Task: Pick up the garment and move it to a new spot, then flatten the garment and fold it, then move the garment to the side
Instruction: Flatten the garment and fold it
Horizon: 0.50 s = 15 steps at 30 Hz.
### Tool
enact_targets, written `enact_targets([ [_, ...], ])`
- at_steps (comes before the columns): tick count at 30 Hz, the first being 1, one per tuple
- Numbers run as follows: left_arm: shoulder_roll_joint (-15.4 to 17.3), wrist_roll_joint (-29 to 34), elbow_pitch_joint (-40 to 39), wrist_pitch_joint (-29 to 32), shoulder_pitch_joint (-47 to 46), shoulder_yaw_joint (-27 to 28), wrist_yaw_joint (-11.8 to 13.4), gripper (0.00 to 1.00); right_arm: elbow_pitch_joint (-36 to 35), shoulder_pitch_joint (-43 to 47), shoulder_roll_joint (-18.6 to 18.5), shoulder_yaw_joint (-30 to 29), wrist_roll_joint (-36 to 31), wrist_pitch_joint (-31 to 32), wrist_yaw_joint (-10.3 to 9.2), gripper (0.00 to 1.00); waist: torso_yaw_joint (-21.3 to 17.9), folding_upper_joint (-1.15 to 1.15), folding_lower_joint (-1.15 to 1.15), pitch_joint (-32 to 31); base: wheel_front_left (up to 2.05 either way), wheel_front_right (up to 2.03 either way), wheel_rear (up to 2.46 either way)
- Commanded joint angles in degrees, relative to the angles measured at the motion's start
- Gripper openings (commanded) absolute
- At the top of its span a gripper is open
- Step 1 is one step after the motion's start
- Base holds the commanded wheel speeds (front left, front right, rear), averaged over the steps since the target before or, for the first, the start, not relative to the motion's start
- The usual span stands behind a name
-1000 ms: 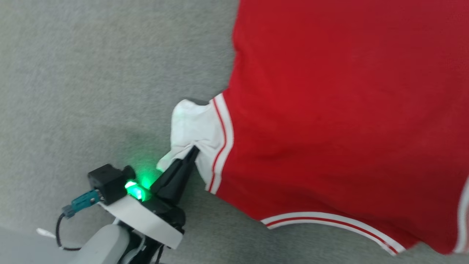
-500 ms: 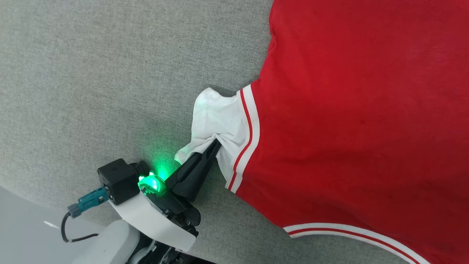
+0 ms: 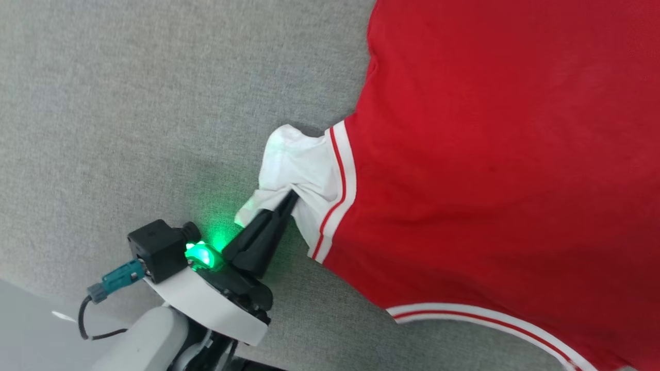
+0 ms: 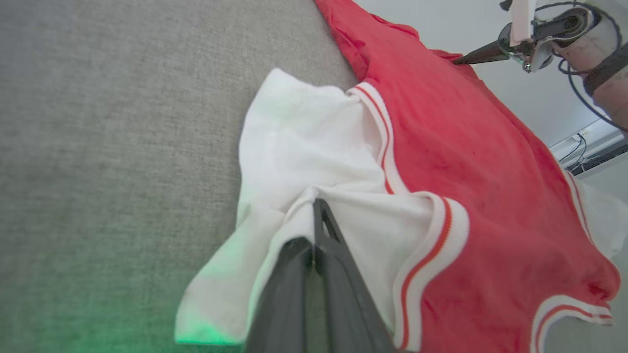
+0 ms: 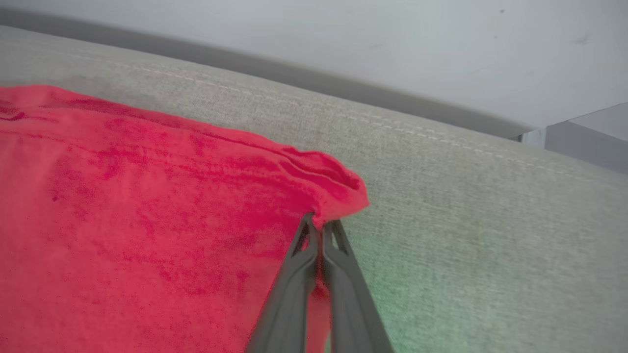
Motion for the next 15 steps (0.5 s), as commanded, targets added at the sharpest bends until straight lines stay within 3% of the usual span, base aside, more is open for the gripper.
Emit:
enact_targets([
  [1, 0.47, 0.61, 0.92, 0.19, 0.16, 0.64, 0.68, 0.00, -0.07, 1.01, -0.51, 0.57, 0.85, -0.38, -0.02, 0.00, -0.98, 0.00, 0.00, -1.69, 0.00, 0.00, 0.00],
  [15, 4.70, 0.21, -2.10, 2.15, 2.88, 1.87, 3.29, 0.00, -11.50, 15.69, -7.40, 10.53, 15.95, -1.60, -0.02, 0.00, -7.14, 0.00, 0.00, -11.62, 0.00, 0.00, 0.00],
])
